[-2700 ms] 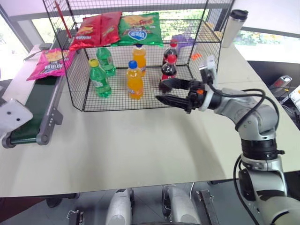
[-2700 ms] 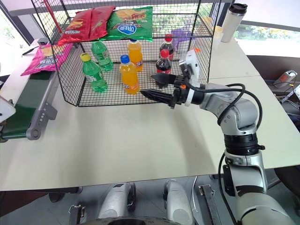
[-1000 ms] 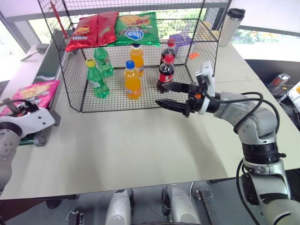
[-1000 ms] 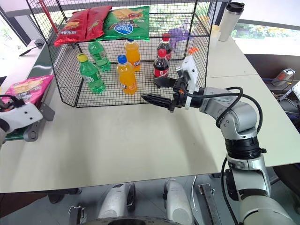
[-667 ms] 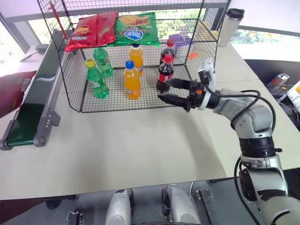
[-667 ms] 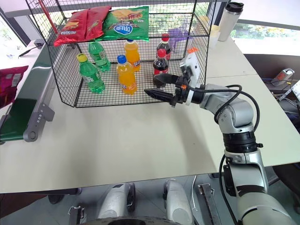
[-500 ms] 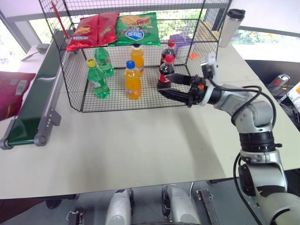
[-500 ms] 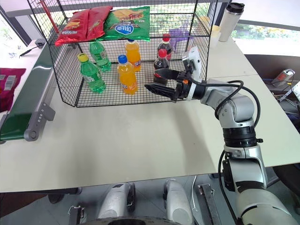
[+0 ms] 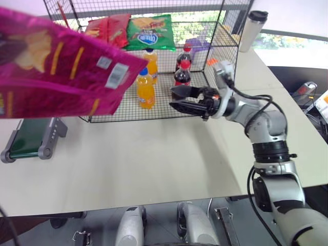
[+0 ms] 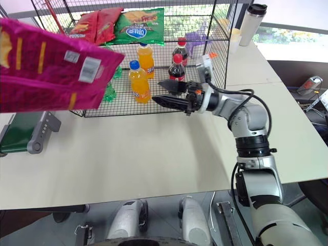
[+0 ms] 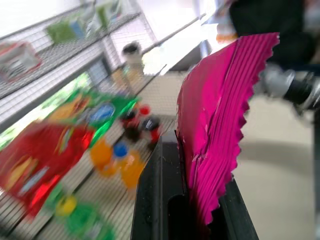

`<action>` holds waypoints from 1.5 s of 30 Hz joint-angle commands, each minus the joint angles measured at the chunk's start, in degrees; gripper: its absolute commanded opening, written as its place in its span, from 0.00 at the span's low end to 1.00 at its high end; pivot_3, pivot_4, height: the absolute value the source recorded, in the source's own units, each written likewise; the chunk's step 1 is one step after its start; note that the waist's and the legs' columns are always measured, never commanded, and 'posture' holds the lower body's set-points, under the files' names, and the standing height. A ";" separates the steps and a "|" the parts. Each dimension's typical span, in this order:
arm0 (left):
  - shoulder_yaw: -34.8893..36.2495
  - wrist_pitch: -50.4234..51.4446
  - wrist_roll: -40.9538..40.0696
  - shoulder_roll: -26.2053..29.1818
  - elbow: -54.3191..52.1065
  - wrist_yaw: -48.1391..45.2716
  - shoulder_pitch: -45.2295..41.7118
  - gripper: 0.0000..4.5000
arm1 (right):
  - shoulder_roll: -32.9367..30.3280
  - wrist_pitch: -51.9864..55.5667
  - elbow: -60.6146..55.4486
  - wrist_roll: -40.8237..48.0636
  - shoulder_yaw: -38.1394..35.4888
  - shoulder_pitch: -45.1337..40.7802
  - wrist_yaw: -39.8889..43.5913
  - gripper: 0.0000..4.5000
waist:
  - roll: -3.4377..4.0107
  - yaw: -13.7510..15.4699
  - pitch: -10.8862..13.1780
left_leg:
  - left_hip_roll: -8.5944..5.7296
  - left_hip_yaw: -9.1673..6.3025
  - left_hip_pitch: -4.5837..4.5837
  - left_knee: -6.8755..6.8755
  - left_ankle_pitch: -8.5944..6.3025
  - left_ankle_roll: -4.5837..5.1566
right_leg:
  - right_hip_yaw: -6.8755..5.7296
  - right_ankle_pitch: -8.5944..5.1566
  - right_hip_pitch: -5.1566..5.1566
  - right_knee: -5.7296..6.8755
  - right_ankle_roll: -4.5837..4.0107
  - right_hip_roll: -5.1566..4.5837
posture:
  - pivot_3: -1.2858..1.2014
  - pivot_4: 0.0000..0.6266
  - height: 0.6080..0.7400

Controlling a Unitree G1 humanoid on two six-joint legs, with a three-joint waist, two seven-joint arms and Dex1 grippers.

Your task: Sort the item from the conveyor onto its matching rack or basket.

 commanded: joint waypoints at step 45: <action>-19.39 -16.80 1.93 -14.95 8.60 5.51 -2.13 0.69 | 5.81 -4.03 -13.64 3.87 -2.77 -1.50 -9.99 0.00 | -0.02 0.08 -0.01 | -0.01 0.01 -0.04 0.04 0.01 -0.01 | 0.00 0.05 0.00 -0.01 0.10 0.00 | 0.52 0.24 1.00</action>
